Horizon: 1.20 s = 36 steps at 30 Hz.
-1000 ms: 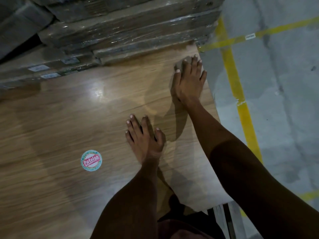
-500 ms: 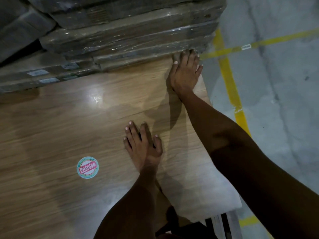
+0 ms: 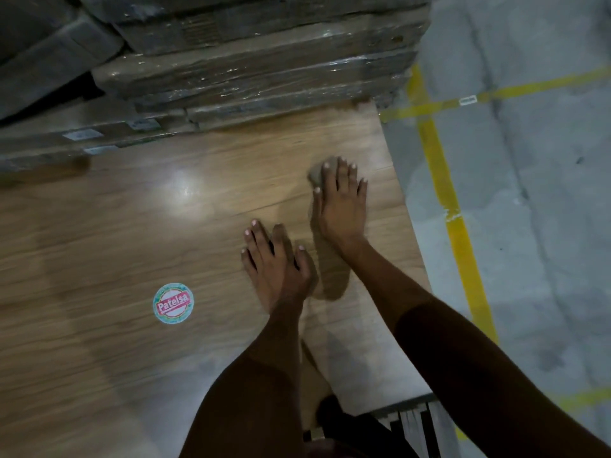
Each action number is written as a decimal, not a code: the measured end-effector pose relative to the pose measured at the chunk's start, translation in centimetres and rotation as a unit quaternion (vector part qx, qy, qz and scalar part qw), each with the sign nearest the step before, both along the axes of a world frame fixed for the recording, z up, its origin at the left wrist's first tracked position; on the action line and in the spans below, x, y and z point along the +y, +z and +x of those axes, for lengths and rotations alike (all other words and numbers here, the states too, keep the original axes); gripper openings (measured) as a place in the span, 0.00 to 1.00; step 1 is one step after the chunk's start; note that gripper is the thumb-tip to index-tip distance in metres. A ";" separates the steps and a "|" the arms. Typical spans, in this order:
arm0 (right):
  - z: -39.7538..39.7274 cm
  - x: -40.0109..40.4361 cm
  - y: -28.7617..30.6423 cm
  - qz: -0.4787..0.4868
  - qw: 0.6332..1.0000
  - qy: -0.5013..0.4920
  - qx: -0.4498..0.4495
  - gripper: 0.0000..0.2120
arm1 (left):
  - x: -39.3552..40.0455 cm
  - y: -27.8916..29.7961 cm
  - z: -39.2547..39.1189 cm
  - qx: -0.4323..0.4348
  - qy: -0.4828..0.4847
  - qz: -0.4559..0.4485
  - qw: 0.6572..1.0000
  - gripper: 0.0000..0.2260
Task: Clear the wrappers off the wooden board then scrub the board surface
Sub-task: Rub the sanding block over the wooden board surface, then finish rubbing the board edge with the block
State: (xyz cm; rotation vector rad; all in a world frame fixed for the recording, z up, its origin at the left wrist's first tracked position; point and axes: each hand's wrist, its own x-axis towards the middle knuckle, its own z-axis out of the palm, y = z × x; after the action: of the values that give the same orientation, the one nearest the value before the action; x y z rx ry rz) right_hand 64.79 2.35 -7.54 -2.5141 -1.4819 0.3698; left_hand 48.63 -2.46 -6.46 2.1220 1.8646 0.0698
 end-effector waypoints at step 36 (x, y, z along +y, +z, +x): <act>-43.8 -16.1 20.2 -0.055 0.828 -0.033 0.556 0.13 | -10.8 15.8 -45.1 -0.504 0.187 -0.051 0.842 0.05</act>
State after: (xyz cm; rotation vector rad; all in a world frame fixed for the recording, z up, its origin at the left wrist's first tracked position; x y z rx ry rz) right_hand 20.95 -13.75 12.70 -1.7278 -0.8541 1.5806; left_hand 3.54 -13.26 9.33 1.1689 1.4761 0.9462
